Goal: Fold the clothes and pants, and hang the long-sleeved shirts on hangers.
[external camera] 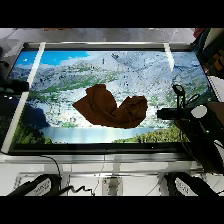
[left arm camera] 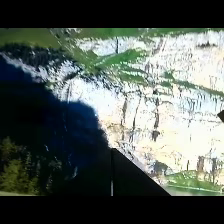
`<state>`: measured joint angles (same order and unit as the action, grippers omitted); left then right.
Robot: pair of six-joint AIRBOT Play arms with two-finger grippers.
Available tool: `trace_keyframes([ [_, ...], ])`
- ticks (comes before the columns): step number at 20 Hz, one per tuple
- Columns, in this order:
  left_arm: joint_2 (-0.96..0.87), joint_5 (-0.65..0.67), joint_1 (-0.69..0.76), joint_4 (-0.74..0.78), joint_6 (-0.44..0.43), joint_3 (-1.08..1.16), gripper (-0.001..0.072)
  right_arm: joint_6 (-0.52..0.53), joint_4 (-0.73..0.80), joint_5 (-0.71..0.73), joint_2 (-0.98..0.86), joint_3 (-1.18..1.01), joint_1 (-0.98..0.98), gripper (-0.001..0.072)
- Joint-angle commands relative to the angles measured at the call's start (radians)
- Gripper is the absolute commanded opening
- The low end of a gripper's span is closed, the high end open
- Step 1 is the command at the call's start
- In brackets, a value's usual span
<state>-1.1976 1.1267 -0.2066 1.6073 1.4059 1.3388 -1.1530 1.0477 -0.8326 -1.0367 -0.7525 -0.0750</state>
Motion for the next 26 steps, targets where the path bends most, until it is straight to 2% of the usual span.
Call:
trace_keyframes([
  [1,-0.129,0.012,-0.001,-0.145,-0.074,-0.087,0.0012,-0.024,-0.031,0.104,0.0,0.006,0.001,0.0012],
  [2,-0.175,0.018,-0.001,-0.226,-0.097,-0.101,0.0013,-0.024,-0.031,0.104,0.0,0.006,0.001,0.0012],
  [3,-0.228,0.021,-0.001,-0.326,-0.122,-0.106,0.0058,-0.024,-0.031,0.104,0.0,0.006,0.001,0.0012],
  [4,-0.28,0.02,0.0,-0.437,-0.148,-0.106,0.0295,-0.024,-0.031,0.107,0.0,0.006,0.001,0.0012],
  [5,-0.328,0.018,0.001,-0.542,-0.175,-0.106,0.0567,-0.024,-0.031,0.112,0.0,0.007,0.001,0.0012],
  [6,-0.376,0.017,0.001,-0.644,-0.197,-0.106,0.0656,-0.024,-0.031,0.116,0.0,0.006,0.001,0.0012],
  [8,-0.459,0.017,0.001,-0.792,-0.245,-0.106,0.0645,-0.024,-0.031,0.121,0.0,0.006,0.001,0.0012],
  [9,-0.497,0.018,0.002,-0.844,-0.269,-0.106,0.0612,-0.024,-0.031,0.121,0.0,0.006,0.001,0.0012],
  [14,-0.615,-0.011,0.016,-0.985,-0.353,-0.106,0.0591,-0.024,-0.031,0.123,0.0,0.006,0.001,0.0012],
  [16,-0.629,-0.057,0.039,-0.988,-0.36,-0.106,0.0435,-0.024,-0.031,0.127,0.0,0.006,0.001,0.0012],
  [18,-0.628,-0.121,0.067,-0.994,-0.36,-0.105,0.0188,-0.024,-0.031,0.127,0.0,0.006,0.001,0.0012],
  [19,-0.628,-0.164,0.077,-1.012,-0.36,-0.105,0.0003,-0.024,-0.03,0.127,0.0,0.006,0.001,0.0012],
  [21,-0.628,-0.24,0.09,-1.073,-0.36,-0.102,0.0009,-0.024,-0.019,0.127,-0.001,0.006,0.001,0.0011],
  [23,-0.62,-0.249,0.094,-1.083,-0.36,-0.073,0.0007,-0.025,0.017,0.127,-0.011,0.006,-0.001,0.0011],
  [26,-0.515,-0.248,0.095,-0.937,-0.367,-0.046,0.0007,-0.024,0.051,0.116,-0.067,0.006,-0.019,0.001],
])
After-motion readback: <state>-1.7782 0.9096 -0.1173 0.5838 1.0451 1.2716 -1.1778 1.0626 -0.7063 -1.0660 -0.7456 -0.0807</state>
